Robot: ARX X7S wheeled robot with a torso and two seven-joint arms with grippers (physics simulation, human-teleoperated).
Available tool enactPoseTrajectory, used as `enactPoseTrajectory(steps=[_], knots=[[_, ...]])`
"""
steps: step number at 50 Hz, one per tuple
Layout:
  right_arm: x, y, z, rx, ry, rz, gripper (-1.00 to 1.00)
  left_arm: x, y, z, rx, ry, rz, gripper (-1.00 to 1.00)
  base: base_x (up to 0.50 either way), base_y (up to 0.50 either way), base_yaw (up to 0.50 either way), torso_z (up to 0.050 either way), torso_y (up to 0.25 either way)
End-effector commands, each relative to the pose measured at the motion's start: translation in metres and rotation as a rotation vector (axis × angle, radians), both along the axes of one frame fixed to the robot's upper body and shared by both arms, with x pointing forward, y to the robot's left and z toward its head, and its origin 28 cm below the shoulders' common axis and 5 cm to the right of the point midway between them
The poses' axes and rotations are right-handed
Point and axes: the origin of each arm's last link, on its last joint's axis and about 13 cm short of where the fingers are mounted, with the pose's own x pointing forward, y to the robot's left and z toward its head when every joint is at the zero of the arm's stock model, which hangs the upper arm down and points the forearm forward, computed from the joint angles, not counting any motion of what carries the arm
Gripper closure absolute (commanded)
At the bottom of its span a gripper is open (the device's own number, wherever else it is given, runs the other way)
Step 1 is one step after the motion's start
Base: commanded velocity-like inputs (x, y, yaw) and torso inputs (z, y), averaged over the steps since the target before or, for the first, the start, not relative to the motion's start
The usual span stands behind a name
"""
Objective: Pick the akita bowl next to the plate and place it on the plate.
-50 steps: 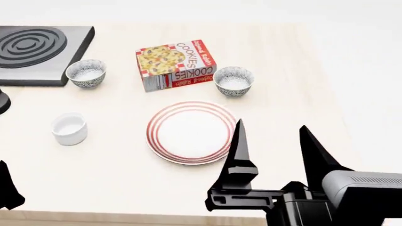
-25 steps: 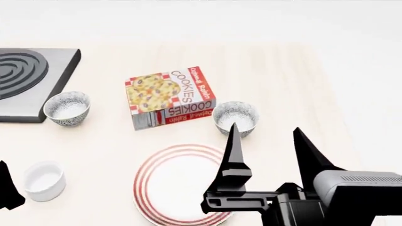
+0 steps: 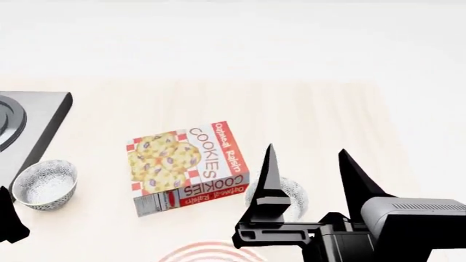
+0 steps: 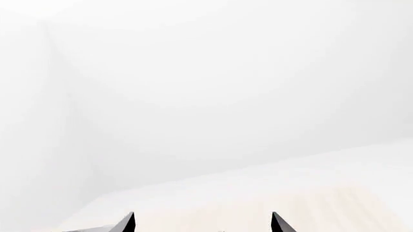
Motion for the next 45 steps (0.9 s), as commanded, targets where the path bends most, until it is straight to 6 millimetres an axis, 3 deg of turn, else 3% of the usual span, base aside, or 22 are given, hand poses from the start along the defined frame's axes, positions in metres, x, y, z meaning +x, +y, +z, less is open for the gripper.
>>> enactPoseTrajectory(steps=[1, 20, 24, 39, 45], knots=[[0.000, 0.001, 0.000, -0.002, 0.002, 0.002, -1.00, 0.000, 0.000, 0.000, -0.001, 0.002, 0.001, -1.00, 0.50, 0.00, 0.00, 0.000, 0.000], [0.003, 0.000, -0.004, -0.013, 0.011, -0.021, -1.00, 0.000, 0.000, 0.000, 0.001, 0.000, 0.001, -1.00, 0.50, 0.00, 0.00, 0.000, 0.001], [0.007, -0.001, -0.006, -0.022, 0.058, -0.052, -1.00, 0.000, 0.000, 0.000, -0.001, 0.001, 0.002, -1.00, 0.06, 0.00, 0.00, 0.000, 0.000], [0.052, -0.010, -0.008, -0.251, 0.332, -0.157, -1.00, 0.000, 0.000, 0.000, 0.006, -0.003, -0.005, -1.00, 0.00, 0.00, 0.00, 0.000, 0.000], [0.070, -0.011, 0.000, -0.324, 0.383, -0.185, -1.00, 0.000, 0.000, 0.000, 0.003, -0.001, -0.003, -1.00, 0.00, 0.00, 0.00, 0.000, 0.000]])
